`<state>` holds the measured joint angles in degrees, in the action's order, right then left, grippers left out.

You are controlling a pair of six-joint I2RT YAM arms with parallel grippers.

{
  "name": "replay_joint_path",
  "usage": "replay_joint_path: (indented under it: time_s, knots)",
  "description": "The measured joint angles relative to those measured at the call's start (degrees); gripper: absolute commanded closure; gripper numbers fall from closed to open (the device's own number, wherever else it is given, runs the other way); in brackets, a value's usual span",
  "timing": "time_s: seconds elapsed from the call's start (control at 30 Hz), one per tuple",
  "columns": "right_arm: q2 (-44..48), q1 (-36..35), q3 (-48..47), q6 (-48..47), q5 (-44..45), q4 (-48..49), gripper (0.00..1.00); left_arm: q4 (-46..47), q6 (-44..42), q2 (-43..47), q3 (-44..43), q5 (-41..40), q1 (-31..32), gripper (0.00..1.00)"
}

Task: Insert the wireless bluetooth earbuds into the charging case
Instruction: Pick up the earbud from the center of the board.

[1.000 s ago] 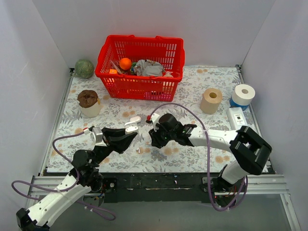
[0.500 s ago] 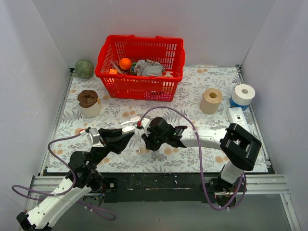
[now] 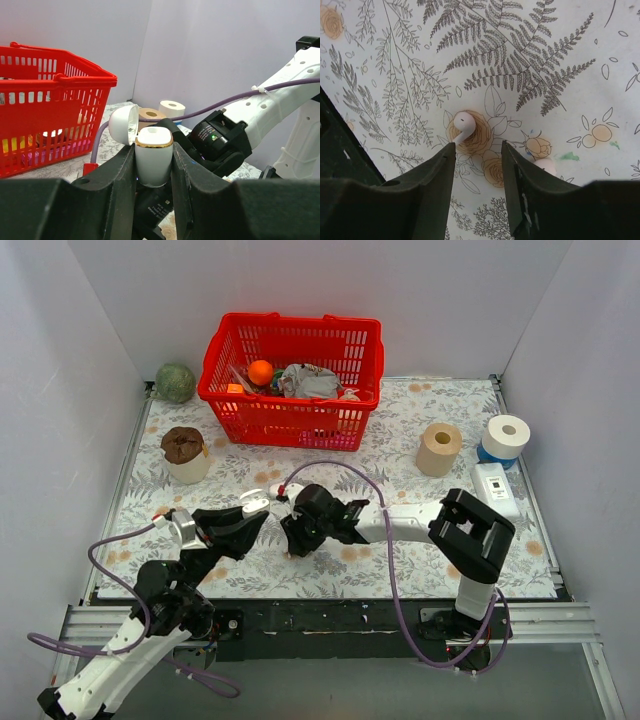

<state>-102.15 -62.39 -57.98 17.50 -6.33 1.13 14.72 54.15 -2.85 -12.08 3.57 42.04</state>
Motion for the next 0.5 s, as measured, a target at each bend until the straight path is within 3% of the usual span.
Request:
replay_joint_path:
  time_s: [0.5]
  knots:
    - [-5.0, -1.8, -7.2, 9.7, 6.9, -5.4, 0.48, -2.8, -0.8, 1.2, -1.5, -1.8, 0.0, 1.00]
